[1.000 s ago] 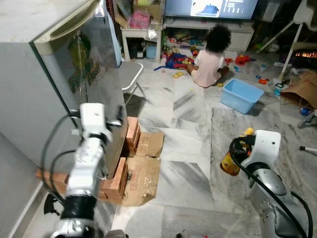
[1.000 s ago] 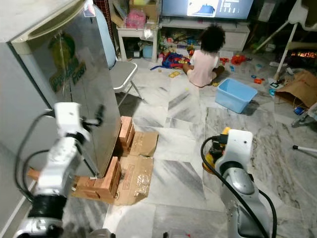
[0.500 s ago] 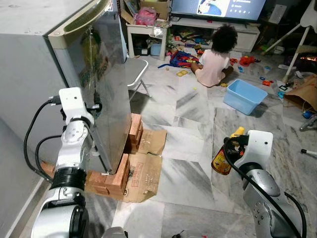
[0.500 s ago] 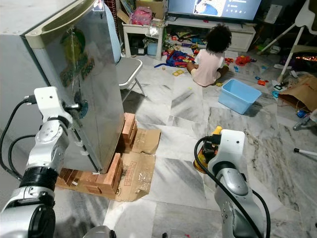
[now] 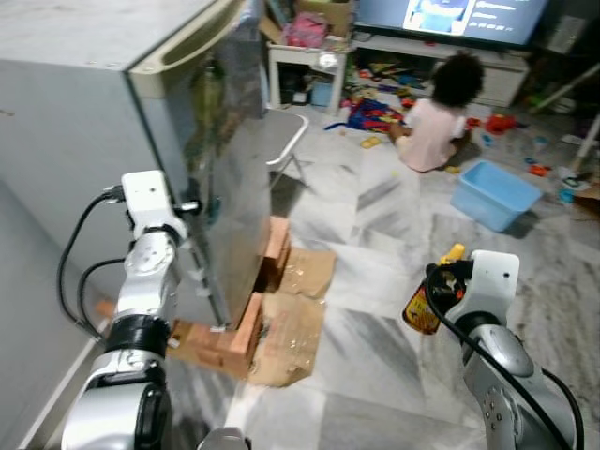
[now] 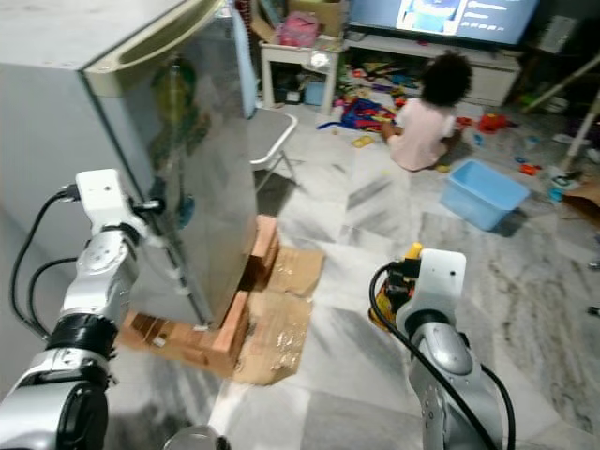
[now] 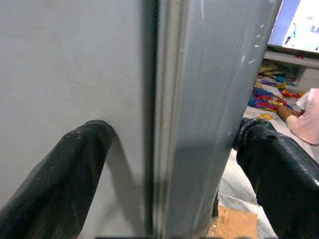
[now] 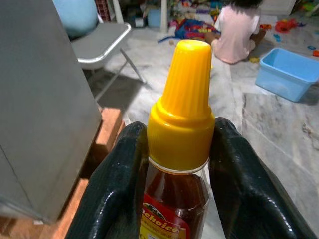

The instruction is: Restocking fridge

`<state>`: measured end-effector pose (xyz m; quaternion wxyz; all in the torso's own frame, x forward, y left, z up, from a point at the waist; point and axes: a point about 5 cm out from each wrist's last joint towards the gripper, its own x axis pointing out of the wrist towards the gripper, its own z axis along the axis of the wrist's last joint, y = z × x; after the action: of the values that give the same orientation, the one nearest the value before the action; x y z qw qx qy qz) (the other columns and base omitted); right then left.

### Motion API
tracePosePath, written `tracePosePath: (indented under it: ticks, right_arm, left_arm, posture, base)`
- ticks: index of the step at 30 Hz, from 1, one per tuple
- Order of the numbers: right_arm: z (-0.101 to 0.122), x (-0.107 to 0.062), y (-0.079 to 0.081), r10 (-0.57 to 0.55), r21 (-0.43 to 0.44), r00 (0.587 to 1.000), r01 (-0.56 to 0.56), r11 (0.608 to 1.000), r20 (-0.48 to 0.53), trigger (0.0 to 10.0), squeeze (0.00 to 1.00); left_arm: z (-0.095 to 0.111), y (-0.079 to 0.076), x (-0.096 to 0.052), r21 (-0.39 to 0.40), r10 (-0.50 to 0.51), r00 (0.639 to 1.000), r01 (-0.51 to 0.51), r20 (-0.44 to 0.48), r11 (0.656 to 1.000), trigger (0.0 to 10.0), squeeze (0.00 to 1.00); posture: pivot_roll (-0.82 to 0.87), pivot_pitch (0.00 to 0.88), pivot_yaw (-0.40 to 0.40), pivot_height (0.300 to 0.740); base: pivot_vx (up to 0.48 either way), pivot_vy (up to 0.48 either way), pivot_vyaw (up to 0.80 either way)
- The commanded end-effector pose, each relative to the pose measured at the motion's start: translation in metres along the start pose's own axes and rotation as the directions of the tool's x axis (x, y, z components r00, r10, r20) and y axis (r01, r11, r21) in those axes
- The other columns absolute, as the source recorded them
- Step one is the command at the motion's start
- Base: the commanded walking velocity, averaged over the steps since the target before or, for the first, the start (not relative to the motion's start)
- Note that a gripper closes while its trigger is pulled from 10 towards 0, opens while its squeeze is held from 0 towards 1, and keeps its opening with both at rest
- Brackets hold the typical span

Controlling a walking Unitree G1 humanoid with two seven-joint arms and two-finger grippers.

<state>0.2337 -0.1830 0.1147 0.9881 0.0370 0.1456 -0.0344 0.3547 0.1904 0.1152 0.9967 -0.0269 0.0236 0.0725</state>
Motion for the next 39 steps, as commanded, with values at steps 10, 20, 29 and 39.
tracePosePath:
  ticks: [10,20,29,39]
  right_arm:
    - [0.003,-0.003,-0.008,-0.029,-0.019,0.999,0.029,0.999,0.019,10.0,0.00]
    - [0.001,-0.006,-0.013,-0.054,0.005,0.999,0.054,0.999,-0.002,10.0,0.00]
    - [-0.001,-0.006,-0.014,-0.064,0.012,0.998,0.064,0.998,-0.007,10.0,0.00]
    - [-0.001,-0.007,-0.013,-0.064,0.017,0.998,0.065,0.998,-0.011,10.0,0.00]
  left_arm:
    - [0.001,-0.011,-0.001,-0.023,-0.106,0.994,0.106,0.012,0.994,10.0,0.00]
    - [0.001,-0.030,-0.002,0.001,-0.228,0.974,0.228,0.006,0.974,10.0,0.00]
    - [0.004,-0.020,0.005,0.019,-0.123,0.992,0.123,0.011,0.992,10.0,0.00]
    - [0.009,-0.020,0.009,0.000,-0.127,0.992,0.127,0.018,0.992,10.0,0.00]
  posture:
    - [-0.05,0.000,-0.024,0.740]
    - [-0.06,0.000,-0.022,0.740]
    - [-0.06,0.000,-0.017,0.740]
    - [-0.06,0.000,-0.016,0.740]
  base:
    - [0.000,0.000,0.00]
    - [0.000,0.000,0.00]
    - [0.000,0.000,0.00]
    - [0.000,0.096,0.00]
